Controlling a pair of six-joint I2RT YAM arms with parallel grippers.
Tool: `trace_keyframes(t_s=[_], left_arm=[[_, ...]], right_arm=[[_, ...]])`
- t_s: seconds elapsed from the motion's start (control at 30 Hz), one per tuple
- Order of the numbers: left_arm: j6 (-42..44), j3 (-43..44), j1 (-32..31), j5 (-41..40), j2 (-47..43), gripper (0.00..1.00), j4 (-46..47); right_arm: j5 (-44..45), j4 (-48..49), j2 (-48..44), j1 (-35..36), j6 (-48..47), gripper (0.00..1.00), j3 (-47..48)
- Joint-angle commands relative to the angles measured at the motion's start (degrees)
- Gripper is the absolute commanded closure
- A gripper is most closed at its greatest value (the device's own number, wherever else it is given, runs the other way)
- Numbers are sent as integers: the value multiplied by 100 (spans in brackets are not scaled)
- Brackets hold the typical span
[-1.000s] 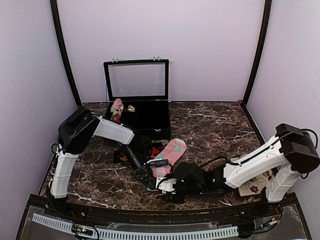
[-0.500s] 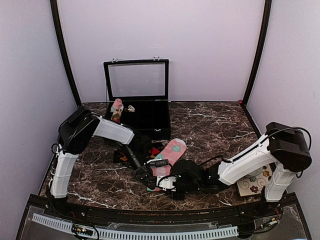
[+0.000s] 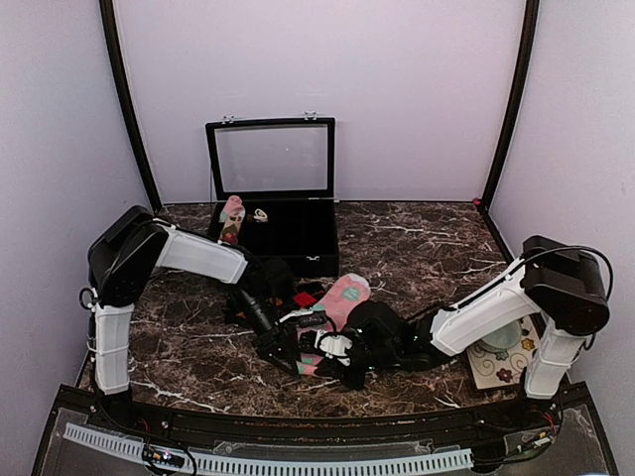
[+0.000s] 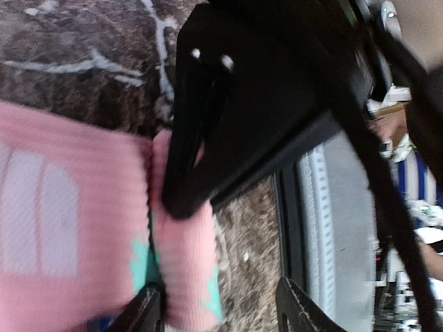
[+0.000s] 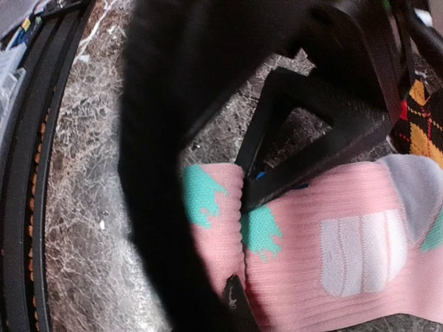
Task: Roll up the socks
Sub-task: Roll the sock at the center of the board.
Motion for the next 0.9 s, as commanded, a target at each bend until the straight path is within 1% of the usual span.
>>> trace_keyframes(t_s=[0.0, 0.03, 0.17, 0.23, 0.37, 0.5, 0.63, 0.73, 0.87], left_arm=[[-168, -892, 297, -1049, -1041, 34, 1153], [-171, -1101, 337, -1140, -1302, 32, 1362], [-75, -1766, 359, -1586, -2121, 30, 1948], [-22, -1924, 360, -1676, -2368, 31, 2098], [170, -2221, 328, -1486, -2786, 35, 2354], [490, -2349, 44, -1597, -2894, 39, 2447], [780, -2337, -421, -2063, -2789, 42, 2646], [918, -2300, -697, -2361, -2700, 44, 2987], [1058, -2155, -866, -2598, -2486, 46, 3253]], right_arm=[[-1036, -879, 321, -418, 808, 100, 123], [-1251, -974, 339, -481, 860, 100, 148], [-1547, -1205, 442, -582, 1162, 100, 165], [-1669, -1461, 600, -640, 1307, 100, 297], [-1828, -2016, 965, -754, 1658, 100, 657], [-2131, -2264, 1262, -905, 2095, 100, 866], [-2534, -2192, 1427, -1140, 2692, 100, 824], [-2738, -2093, 1459, -1255, 3032, 100, 744], [-2859, -2150, 1433, -1312, 3184, 100, 732]])
